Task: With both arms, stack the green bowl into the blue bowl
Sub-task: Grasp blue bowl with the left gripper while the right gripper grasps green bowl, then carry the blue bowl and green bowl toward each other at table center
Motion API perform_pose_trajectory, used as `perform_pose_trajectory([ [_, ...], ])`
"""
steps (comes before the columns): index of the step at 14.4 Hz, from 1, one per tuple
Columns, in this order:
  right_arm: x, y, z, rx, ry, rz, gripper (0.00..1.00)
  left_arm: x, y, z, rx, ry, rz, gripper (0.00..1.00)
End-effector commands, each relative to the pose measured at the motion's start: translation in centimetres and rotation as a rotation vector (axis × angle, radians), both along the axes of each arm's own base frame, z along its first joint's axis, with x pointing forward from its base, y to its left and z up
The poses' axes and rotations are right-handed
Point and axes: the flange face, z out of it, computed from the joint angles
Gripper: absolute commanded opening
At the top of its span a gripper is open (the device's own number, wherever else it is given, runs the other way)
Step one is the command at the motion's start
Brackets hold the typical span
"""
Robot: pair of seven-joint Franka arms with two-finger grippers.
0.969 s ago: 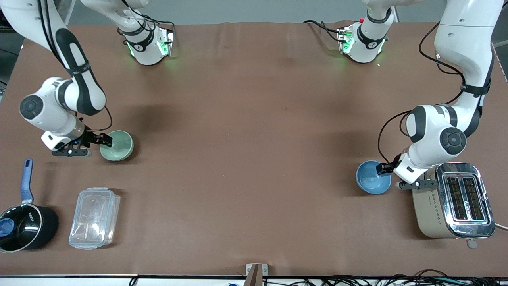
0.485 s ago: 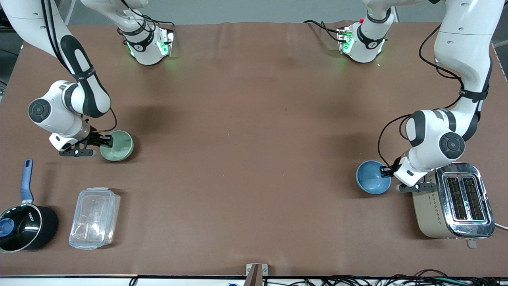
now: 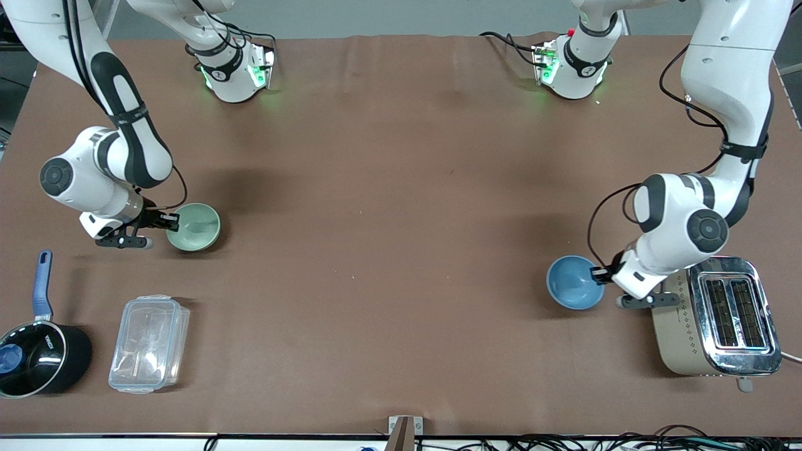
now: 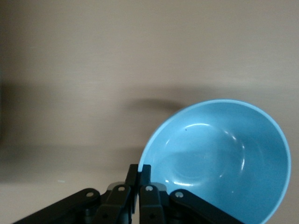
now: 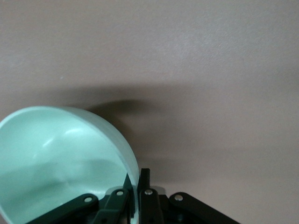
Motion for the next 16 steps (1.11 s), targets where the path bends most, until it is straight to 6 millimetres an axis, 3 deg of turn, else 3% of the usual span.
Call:
perform_pose_trajectory([
  [1,1.4,0.5,4.3,0.054,0.027,0.004,0.0,-1.3,-7.0,2.9,-0.049,0.008,0.033,0.0],
  [3,2.9,0.9,8.2,0.09,0.06,0.013,0.0,-2.1,-13.0,4.3,-0.104,0.017,0.132,0.0],
  [5,4.4,1.6,11.8,0.15,0.093,0.006,0.0,-3.3,-19.1,4.5,-0.139,0.04,0.21,0.0],
  [8,6.2,3.8,16.1,0.171,0.111,-0.019,0.0,-7.2,-29.6,3.5,-0.152,0.086,0.269,0.0],
  [10,6.7,6.7,17.0,0.16,0.109,-0.047,0.0,-9.4,-34.6,1.7,-0.16,0.122,0.307,0.0],
  [12,7.0,11.3,17.1,0.155,0.108,-0.056,0.0,-11.5,-38.8,0.7,-0.164,0.139,0.294,0.0],
  [15,7.7,16.4,16.7,0.161,0.06,-0.064,0.0,-14.1,-42.0,-1.2,-0.145,0.156,0.239,0.01],
  [16,7.9,17.8,15.7,0.165,0.054,-0.061,0.0,-14.5,-42.3,-1.7,-0.132,0.152,0.231,0.02],
])
